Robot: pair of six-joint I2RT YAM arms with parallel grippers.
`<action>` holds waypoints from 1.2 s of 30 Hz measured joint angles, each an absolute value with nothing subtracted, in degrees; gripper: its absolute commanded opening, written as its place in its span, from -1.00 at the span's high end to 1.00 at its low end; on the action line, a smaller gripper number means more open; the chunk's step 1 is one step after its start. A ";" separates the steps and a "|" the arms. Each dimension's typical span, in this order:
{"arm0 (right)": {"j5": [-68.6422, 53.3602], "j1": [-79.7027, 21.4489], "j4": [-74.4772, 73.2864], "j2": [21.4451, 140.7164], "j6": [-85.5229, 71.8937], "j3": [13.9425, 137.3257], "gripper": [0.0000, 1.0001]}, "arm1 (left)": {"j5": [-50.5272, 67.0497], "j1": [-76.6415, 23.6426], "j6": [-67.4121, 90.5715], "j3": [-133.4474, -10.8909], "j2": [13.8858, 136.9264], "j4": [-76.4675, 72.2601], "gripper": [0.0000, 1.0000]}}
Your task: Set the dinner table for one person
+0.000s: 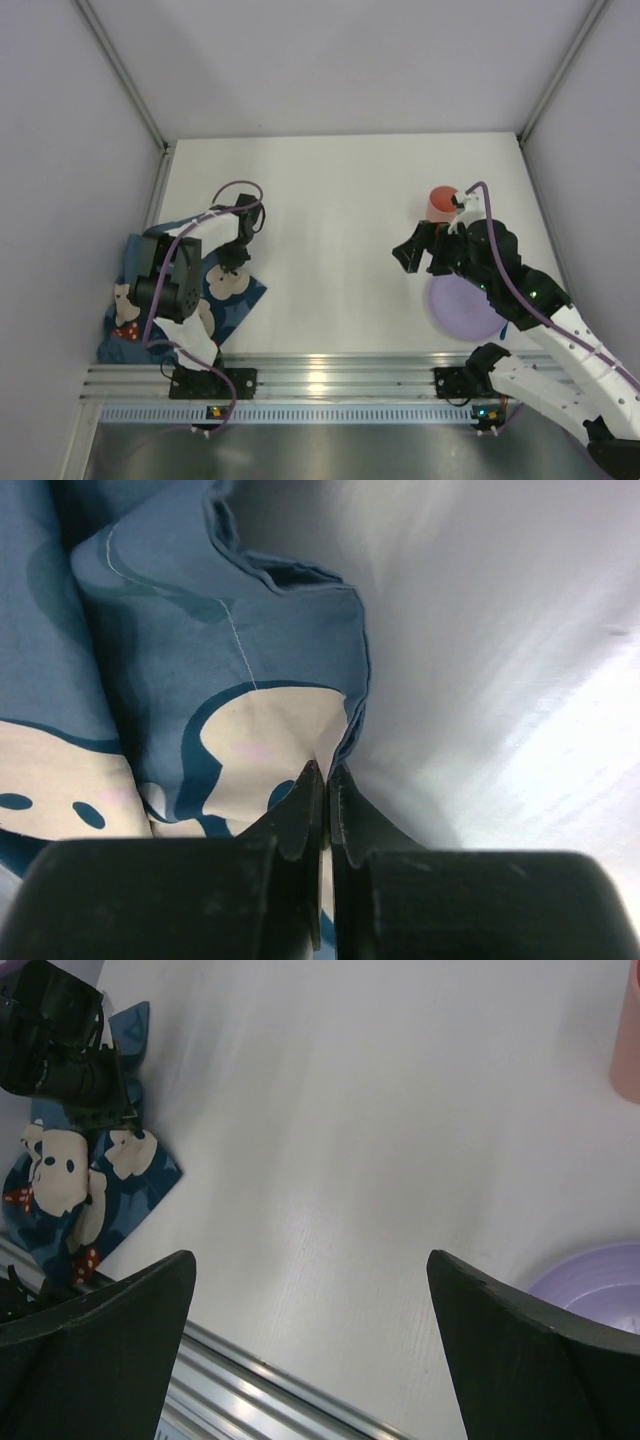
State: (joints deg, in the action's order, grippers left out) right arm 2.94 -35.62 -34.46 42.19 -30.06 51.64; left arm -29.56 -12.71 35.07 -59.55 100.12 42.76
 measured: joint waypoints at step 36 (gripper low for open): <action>20.71 -35.62 -45.47 33.67 -23.27 55.29 -1.00 | -5.21 -56.60 36.12 -123.52 136.16 48.60 -0.36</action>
